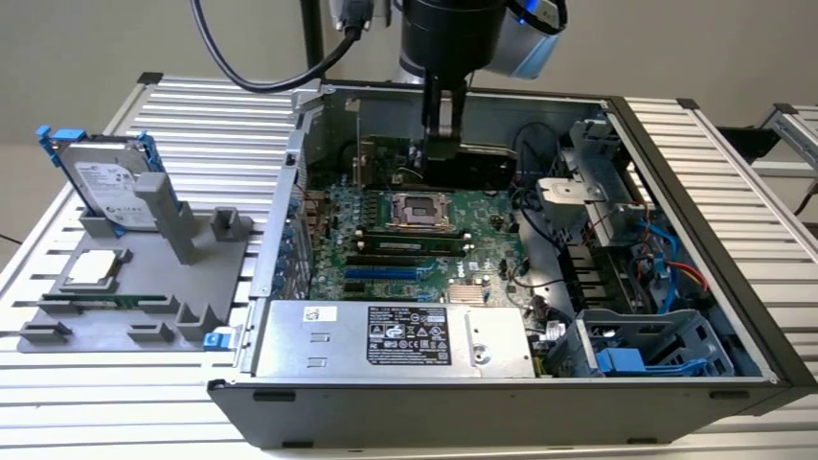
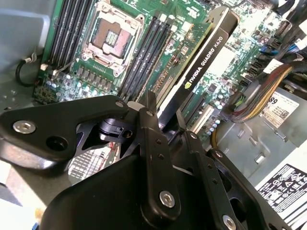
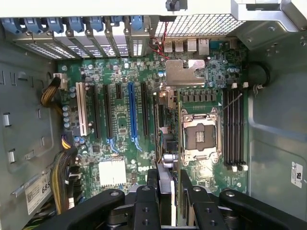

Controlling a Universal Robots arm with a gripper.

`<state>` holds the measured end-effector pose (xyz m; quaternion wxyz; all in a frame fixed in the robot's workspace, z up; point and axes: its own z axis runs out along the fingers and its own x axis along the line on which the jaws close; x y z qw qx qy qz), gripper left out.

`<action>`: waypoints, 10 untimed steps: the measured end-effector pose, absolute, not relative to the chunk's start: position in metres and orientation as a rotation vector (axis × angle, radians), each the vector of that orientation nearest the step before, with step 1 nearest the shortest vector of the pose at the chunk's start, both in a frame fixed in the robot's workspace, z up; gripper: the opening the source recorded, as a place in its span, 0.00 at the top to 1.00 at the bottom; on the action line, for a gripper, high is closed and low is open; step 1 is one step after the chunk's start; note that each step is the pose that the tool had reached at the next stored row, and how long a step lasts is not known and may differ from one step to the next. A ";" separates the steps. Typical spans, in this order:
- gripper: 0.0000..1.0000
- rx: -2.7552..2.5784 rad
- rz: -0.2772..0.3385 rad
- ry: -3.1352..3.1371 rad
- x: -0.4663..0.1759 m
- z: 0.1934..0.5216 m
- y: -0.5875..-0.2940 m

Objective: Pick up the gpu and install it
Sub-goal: 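Insert the gpu into the slot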

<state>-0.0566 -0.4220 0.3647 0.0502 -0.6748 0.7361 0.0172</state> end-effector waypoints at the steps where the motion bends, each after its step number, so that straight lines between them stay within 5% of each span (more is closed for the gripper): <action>1: 1.00 -2.055 0.052 2.241 -0.057 0.365 -0.422; 10: 1.00 -2.055 0.052 2.241 -0.057 0.364 -0.422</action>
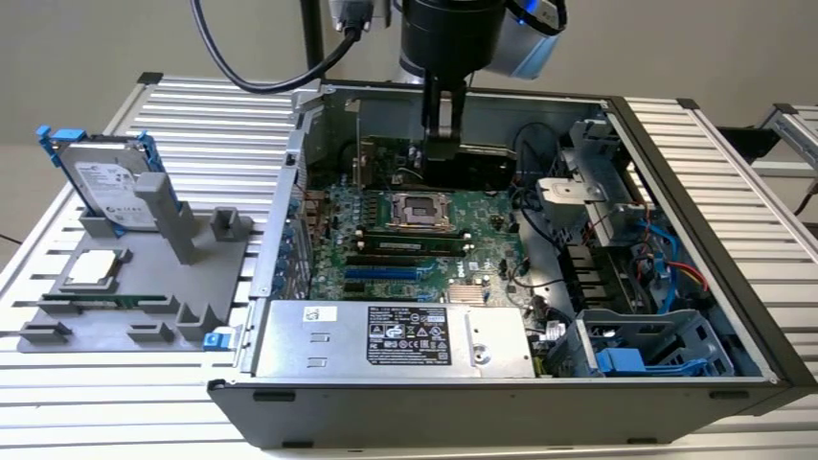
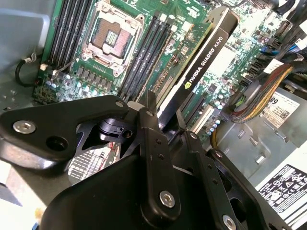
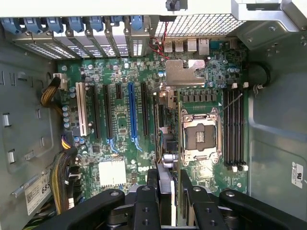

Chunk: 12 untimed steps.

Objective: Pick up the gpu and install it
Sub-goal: 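Insert the gpu into the slot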

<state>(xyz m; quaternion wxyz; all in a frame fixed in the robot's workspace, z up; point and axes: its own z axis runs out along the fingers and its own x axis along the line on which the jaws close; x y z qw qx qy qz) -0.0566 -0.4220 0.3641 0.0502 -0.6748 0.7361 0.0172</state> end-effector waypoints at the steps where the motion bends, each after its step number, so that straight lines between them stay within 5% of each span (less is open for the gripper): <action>1: 1.00 -2.055 0.053 2.241 -0.057 0.364 -0.422; 12: 1.00 -2.055 0.052 2.241 -0.057 0.354 -0.422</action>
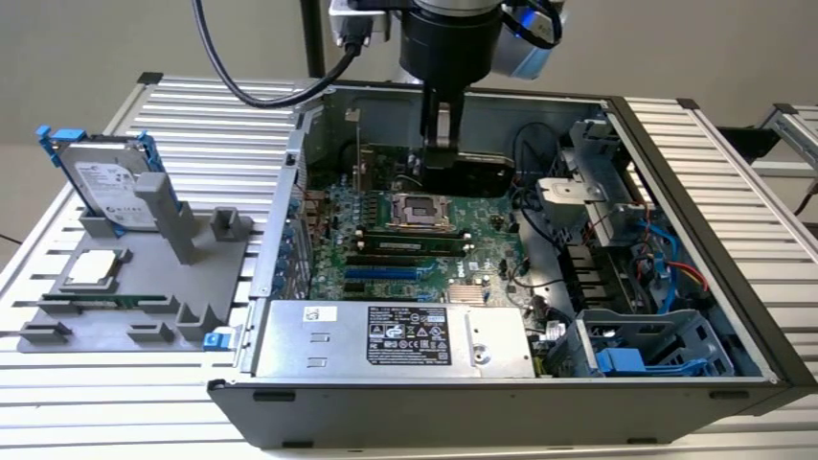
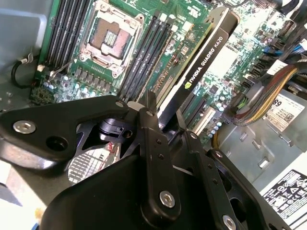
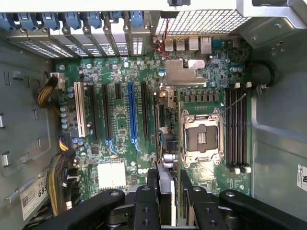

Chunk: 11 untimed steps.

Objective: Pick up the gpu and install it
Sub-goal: 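Insert the gpu into the slot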

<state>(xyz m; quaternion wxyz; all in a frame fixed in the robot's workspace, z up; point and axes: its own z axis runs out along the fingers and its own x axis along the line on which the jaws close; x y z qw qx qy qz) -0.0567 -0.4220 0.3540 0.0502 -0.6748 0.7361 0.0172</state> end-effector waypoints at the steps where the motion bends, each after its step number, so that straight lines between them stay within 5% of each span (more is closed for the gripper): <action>1: 1.00 -2.055 0.052 2.241 -0.057 0.353 -0.422; 11: 1.00 -2.056 0.050 2.242 -0.057 0.346 -0.422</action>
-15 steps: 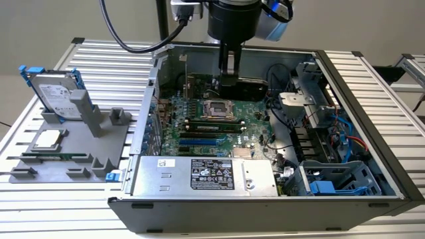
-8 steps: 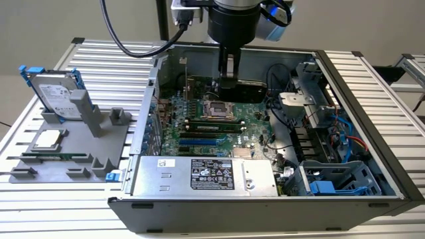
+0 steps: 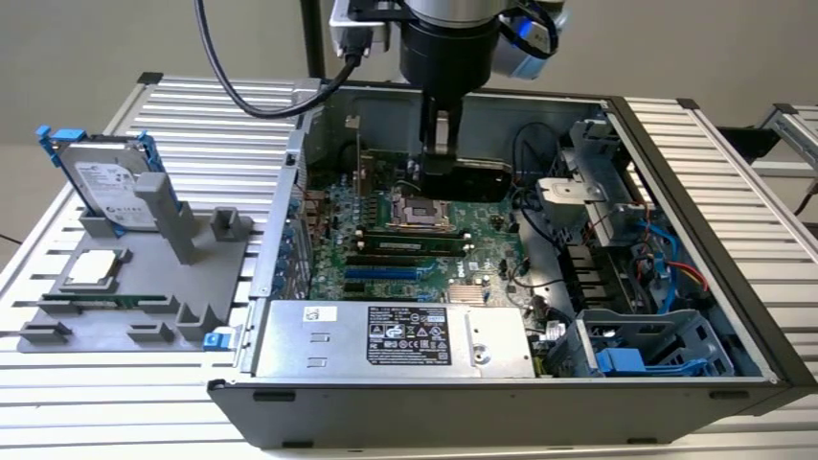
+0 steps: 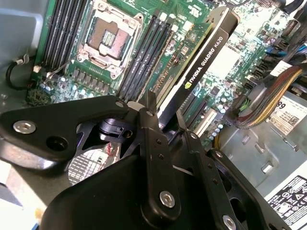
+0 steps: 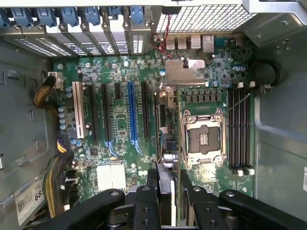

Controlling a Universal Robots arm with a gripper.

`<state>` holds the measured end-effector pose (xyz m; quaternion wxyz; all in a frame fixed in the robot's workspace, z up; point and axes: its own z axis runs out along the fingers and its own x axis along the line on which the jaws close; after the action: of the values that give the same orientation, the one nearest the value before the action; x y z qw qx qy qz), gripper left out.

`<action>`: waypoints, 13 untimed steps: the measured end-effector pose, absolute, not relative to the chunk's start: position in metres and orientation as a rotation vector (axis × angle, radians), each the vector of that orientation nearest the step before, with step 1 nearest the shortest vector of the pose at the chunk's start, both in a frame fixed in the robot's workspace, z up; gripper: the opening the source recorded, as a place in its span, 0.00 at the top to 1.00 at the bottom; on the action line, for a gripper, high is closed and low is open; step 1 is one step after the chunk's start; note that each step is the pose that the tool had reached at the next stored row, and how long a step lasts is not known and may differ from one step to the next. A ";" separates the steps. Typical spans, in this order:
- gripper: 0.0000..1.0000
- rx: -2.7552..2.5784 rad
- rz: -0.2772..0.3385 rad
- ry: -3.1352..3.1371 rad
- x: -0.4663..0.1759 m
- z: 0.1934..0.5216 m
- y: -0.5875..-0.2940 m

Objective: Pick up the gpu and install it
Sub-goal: 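Insert the gpu into the slot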

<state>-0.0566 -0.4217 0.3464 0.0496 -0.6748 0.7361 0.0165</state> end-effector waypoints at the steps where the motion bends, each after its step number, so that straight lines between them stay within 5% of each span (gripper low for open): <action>1: 1.00 -2.056 0.050 2.242 -0.057 0.346 -0.422; 13: 1.00 -2.056 0.050 2.242 -0.057 0.342 -0.422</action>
<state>-0.0574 -0.4218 0.3423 0.0495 -0.6748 0.7361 0.0164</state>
